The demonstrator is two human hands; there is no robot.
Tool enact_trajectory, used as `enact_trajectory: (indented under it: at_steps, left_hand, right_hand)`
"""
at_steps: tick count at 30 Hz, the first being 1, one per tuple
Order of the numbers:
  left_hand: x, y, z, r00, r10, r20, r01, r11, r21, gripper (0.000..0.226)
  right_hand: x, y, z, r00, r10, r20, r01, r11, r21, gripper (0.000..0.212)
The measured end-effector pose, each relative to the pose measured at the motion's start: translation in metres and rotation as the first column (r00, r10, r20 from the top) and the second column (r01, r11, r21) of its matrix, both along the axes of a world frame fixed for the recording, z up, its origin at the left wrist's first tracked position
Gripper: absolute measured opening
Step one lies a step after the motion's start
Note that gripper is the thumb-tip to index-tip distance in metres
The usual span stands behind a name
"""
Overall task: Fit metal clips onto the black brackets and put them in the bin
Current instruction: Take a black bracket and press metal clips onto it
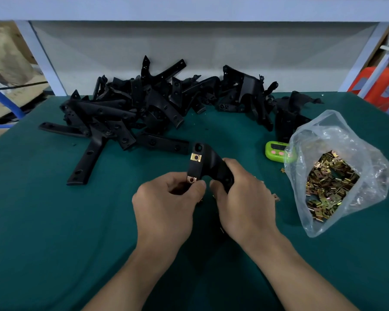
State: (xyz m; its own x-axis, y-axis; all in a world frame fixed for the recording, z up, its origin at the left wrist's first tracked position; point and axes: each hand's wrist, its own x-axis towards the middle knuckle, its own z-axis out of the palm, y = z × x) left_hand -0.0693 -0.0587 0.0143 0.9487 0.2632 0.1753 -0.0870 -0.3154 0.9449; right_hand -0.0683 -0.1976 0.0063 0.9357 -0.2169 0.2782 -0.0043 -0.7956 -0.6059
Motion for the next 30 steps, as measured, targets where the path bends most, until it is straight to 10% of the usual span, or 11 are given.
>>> enact_trajectory:
  at_steps: [16, 22, 30]
  left_hand:
    - [-0.01, 0.002, 0.022, 0.97, -0.173, 0.17, 0.154, 0.981, 0.119, 0.055]
    - [-0.027, 0.006, 0.044, 0.885, -0.428, 0.184, 0.407, 0.903, 0.138, 0.088]
    - [-0.042, -0.033, 0.053, 0.863, -0.461, 0.207, 0.456, 0.887, 0.075, 0.079]
  right_hand:
    - [-0.019, -0.002, 0.024, 0.999, -0.028, 0.046, 0.031, 0.997, -0.073, 0.024]
    - [-0.042, -0.018, 0.046, 0.999, -0.049, -0.005, 0.05, 0.998, 0.047, 0.021]
    - [-0.087, -0.058, 0.07, 0.988, 0.075, -0.134, -0.034, 0.958, 0.286, 0.03]
